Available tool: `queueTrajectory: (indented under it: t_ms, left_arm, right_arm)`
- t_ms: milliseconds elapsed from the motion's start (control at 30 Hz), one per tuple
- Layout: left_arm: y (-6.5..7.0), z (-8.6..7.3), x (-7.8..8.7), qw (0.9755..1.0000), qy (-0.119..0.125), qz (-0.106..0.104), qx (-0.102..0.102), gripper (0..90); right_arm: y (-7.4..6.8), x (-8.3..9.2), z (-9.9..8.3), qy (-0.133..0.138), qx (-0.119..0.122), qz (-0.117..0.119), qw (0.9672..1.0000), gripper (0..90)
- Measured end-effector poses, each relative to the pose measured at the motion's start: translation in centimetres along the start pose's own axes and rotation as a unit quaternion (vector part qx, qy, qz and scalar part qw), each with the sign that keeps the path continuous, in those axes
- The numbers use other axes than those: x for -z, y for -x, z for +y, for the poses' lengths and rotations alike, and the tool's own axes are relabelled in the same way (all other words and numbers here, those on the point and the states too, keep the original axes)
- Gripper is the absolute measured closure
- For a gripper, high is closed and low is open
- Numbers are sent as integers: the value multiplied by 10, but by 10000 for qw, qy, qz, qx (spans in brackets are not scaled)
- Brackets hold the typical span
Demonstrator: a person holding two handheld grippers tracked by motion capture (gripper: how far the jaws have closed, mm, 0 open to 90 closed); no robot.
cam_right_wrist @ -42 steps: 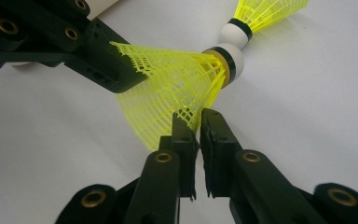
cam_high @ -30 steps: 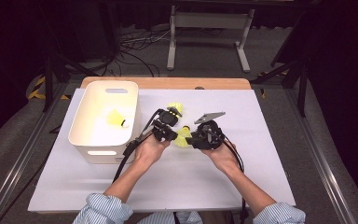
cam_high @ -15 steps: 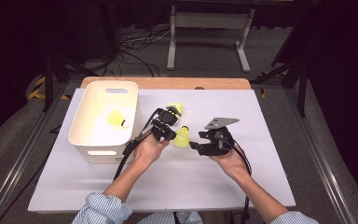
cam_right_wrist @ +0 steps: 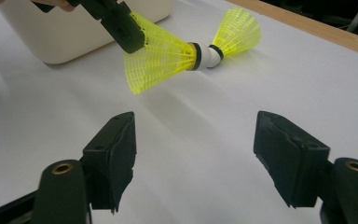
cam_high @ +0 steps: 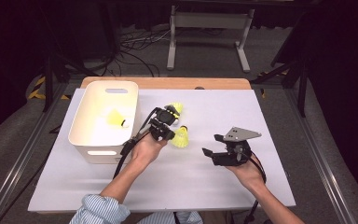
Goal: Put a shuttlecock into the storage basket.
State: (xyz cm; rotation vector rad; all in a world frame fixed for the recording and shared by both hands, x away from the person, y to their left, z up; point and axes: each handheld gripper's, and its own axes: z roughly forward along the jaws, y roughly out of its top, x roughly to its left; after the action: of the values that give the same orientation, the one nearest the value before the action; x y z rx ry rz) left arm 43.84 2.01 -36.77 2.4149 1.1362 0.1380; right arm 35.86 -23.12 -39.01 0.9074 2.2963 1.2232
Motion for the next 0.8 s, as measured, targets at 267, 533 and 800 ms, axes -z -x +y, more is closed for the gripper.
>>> queueTrajectory:
  t_ms: [267,533,800]
  left_arm:
    - [1,-1,6,10000,13,-23,-22,900]
    - [0,-2,13,10000,51,-33,-18,900]
    - [-2,-4,17,10000,77,-27,3,900]
  right_arm:
    - [1,9,-11,192,-52,-86,9998,266]
    - [4,21,-27,391,-198,-243,9987,246]
    - [4,30,-39,516,-267,-351,9977,223]
